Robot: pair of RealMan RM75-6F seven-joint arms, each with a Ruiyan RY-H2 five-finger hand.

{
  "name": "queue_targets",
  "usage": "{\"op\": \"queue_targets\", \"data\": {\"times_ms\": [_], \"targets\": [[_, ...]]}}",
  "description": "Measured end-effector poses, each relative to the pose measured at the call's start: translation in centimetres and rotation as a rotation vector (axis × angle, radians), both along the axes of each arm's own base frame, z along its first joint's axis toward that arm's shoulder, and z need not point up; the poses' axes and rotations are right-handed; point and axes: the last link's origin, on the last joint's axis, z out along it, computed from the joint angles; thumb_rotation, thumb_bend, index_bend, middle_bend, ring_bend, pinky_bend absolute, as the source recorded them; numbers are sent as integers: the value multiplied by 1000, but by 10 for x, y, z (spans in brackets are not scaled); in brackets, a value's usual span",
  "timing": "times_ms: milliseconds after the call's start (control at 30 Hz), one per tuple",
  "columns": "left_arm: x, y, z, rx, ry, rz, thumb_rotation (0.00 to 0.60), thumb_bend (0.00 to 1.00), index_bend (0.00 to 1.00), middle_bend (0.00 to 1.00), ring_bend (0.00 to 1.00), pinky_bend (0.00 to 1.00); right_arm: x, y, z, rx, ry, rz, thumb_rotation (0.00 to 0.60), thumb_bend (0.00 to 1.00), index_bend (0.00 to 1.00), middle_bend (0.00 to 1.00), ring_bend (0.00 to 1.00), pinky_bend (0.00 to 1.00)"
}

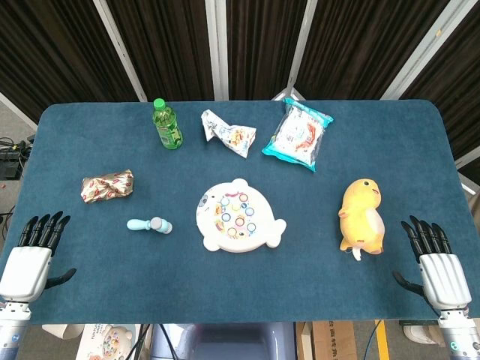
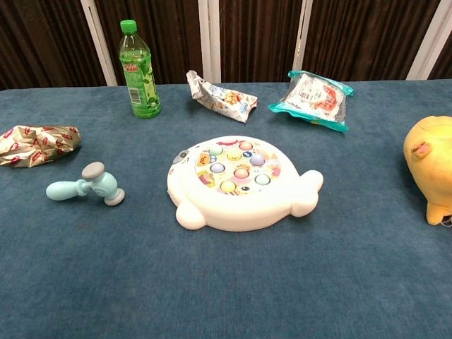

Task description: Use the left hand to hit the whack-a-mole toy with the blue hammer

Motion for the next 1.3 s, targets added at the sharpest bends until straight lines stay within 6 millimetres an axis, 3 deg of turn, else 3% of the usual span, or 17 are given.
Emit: {"op": "queue_targets", "data": {"times_ms": [600,800,933,1133,1300], "targets": [[-2,2,-1,-13,2,17,600,0,0,0,0,0,2,-1,-3,19,-13,-3,600,225,0,0,0,0],[5,15,0,-9,-5,17,600,21,0,0,0,0,1,-1,-4,32,-16,-3,600,224,0,0,0,0],[22,34,0,-11,-3,-9,600,45,6,0,0,1,2,-2,-5,39,-26,-9,600,223,0,0,0,0],[46,61,-11,-66,19,-32,600,116,225,36,0,38,3,-3,-8,52,-28,-7,600,223,0,0,0,0],[60,82,-30,-112,61,-15,600,214,344,100,0,75,2,-4,-7,49,-37,-15,600,223,0,0,0,0]]}}
